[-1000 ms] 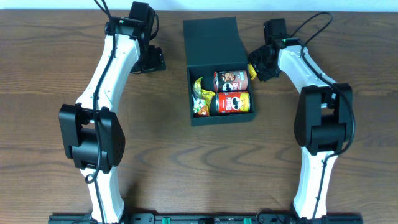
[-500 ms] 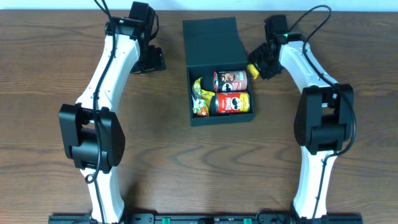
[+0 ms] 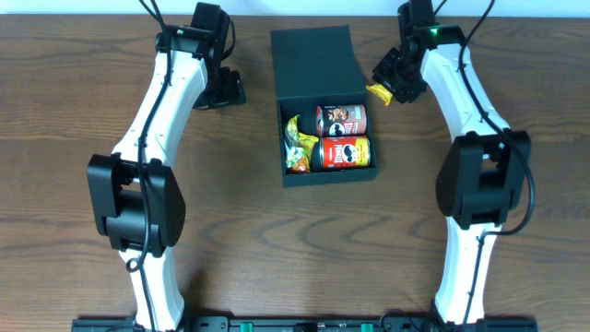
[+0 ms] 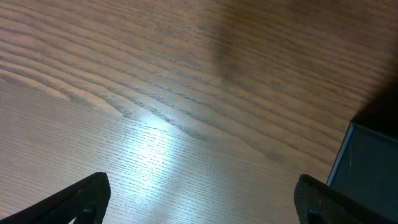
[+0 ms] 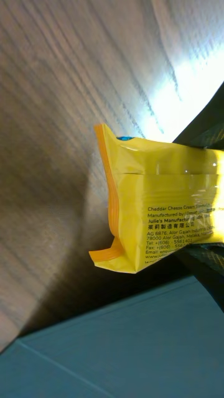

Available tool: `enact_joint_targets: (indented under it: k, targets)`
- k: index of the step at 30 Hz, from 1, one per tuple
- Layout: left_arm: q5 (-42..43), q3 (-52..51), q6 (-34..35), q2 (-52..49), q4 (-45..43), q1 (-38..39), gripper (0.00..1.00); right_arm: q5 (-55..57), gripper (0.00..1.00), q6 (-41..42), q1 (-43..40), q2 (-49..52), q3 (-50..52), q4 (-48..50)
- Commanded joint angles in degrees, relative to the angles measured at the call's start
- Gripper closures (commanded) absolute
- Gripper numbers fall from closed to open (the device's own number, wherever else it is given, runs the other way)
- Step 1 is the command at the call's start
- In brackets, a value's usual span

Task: Pack container
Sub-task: 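Lift the yellow packet and move it over the box with right gripper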

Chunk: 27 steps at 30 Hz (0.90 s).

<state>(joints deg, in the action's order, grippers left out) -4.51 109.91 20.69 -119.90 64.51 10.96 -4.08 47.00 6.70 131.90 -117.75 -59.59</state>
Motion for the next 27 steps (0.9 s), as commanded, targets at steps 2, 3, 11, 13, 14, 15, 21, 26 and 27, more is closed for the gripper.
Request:
enact_joint_targets:
  k: [2,3,11,13,14,15,21,26,27]
  targets:
    - [-0.31,0.61,-0.98,0.2,0.59,-0.07,0.05,1.07,0.6,-5.33,0.07,0.96,-2.29,-2.54]
    - [-0.33,0.61,-0.98,0.22,0.61,-0.07,0.05,1.07,0.6,-5.95,0.22,0.94,-2.43,-3.13]
    - [0.0,0.61,-0.96,0.2,0.7,-0.07,0.04,1.88,0.6,-8.61,2.64,0.74,-3.78,-7.37]
    - [0.2,0.61,-0.96,0.2,0.83,-0.04,0.05,2.84,0.61,-9.44,3.17,0.74,-4.83,-8.52]
    - [0.26,0.61,-0.96,0.2,0.87,-0.07,0.04,3.45,0.61,-9.51,3.5,0.74,-5.51,-9.38]
    - [0.35,0.61,-0.96,0.22,0.9,-0.07,0.04,4.17,0.61,-9.88,3.82,0.74,-6.27,-10.23]
    - [1.2,0.61,-0.96,0.2,0.87,-0.07,0.05,7.74,0.61,-10.93,5.42,0.74,-11.52,-14.88]
    - [1.2,0.61,-0.96,0.22,0.87,-0.07,0.05,7.69,0.63,-10.93,6.34,0.74,-14.95,-18.51]
    - [1.18,0.61,-0.96,0.22,0.87,-0.07,0.04,7.67,0.63,-10.91,6.6,0.74,-15.45,-19.23]
